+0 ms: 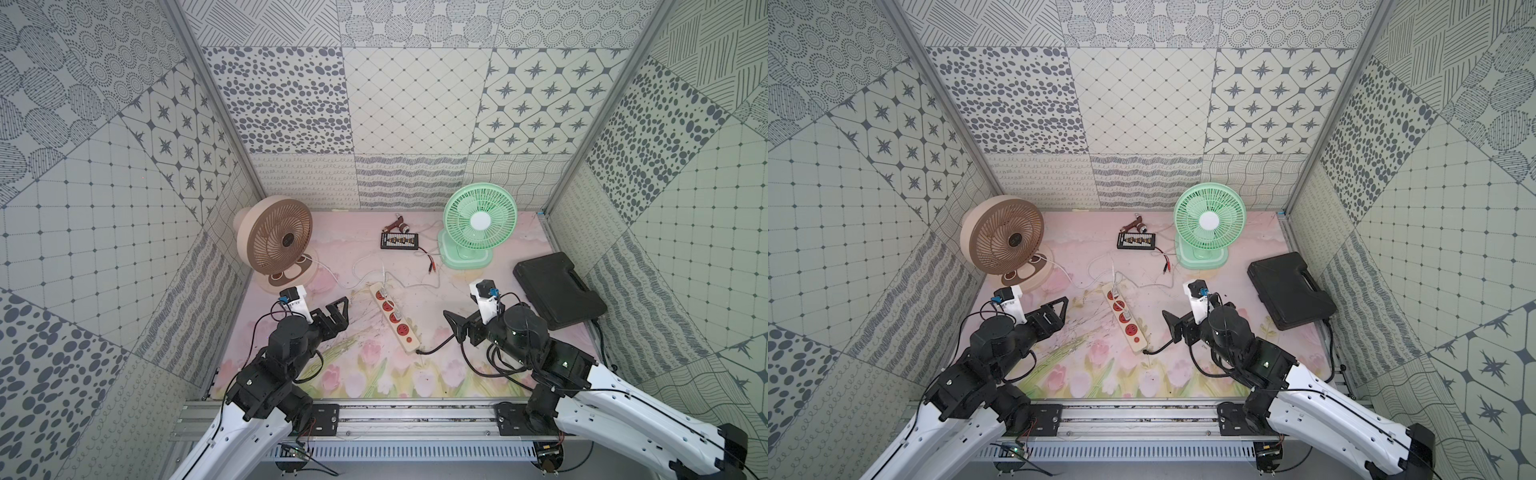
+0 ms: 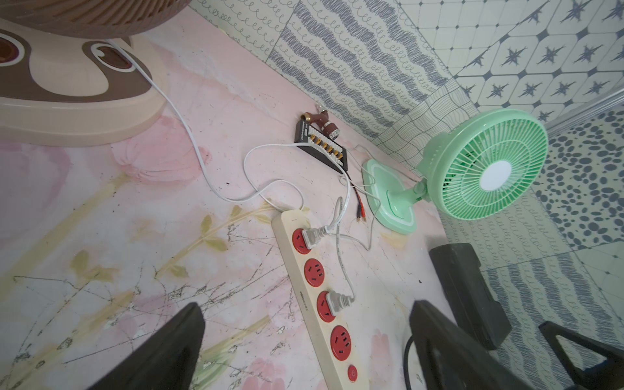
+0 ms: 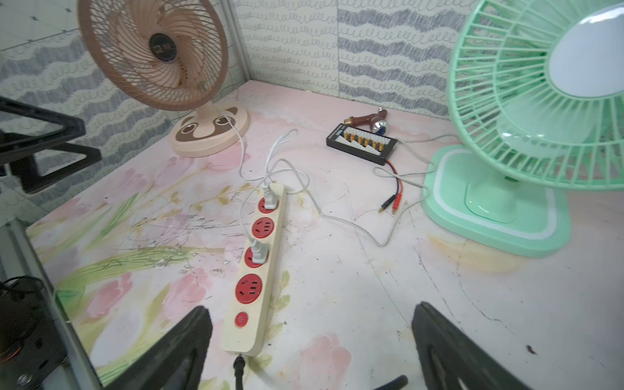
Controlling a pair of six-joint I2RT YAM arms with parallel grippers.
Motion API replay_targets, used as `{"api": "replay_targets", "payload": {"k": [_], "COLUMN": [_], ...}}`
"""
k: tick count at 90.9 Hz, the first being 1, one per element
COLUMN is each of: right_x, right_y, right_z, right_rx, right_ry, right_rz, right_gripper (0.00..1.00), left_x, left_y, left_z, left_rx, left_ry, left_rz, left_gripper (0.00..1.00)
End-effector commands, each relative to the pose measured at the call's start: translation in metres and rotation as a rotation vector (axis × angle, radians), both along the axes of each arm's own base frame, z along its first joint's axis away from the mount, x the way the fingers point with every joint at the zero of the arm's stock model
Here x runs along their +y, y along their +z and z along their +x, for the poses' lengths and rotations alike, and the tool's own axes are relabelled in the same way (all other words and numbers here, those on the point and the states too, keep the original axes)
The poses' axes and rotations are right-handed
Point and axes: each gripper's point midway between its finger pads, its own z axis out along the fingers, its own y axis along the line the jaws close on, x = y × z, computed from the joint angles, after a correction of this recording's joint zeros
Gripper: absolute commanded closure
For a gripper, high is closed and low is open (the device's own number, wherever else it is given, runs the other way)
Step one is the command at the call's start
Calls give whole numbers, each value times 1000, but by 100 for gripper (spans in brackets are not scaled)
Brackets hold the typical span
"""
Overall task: Plug the desk fan into the power strip
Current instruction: Reset both arms
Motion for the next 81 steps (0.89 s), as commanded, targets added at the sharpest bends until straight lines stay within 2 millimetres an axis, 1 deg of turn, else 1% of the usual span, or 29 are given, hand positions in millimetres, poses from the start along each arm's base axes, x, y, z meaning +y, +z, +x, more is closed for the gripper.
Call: {"api": "replay_targets", "payload": {"k": [1,4,5,8,19,22,29,38,50,65,75,81], "right_x": [-7,-13,-16,-22,-47,-50,-67,-86,-118,-151,-165,-172], "right_y": [5,7,2,-3,-9,-9,-8,-10,-15,-21,-29,-34], "right_z": [13,18,19,23,44,48,61,72,80,82,84,85], "right_rx": [-7,-15,-10,-4,-3,-6,-15,-31,-78,-141,-155,-160], "right_ry": [-17,-41,-48,-70,-154,-163,-217,-272,-387,-500,-555,-587], "right_rz": [66,74,69,65,104,128,179,218,229,226,223,220], "right_gripper": [3,3,3,3,3,3,3,3,3,3,3,3], "left_x": [12,13,14,14,19,20,25,28,41,63,61,64], "left_y": [3,3,2,1,-5,-7,-8,-8,-11,-21,-28,-30], "left_z": [24,28,29,33,47,51,58,67,77,85,92,93], "left_rx": [-3,4,7,15,42,50,63,67,119,171,148,132], "left_ry": [87,98,101,110,147,154,182,183,208,253,186,187], "left_rz": [136,159,168,193,278,299,333,371,428,442,466,485], "left_gripper": [1,0,0,1,1,1,1,0,1,0,1,0]}}
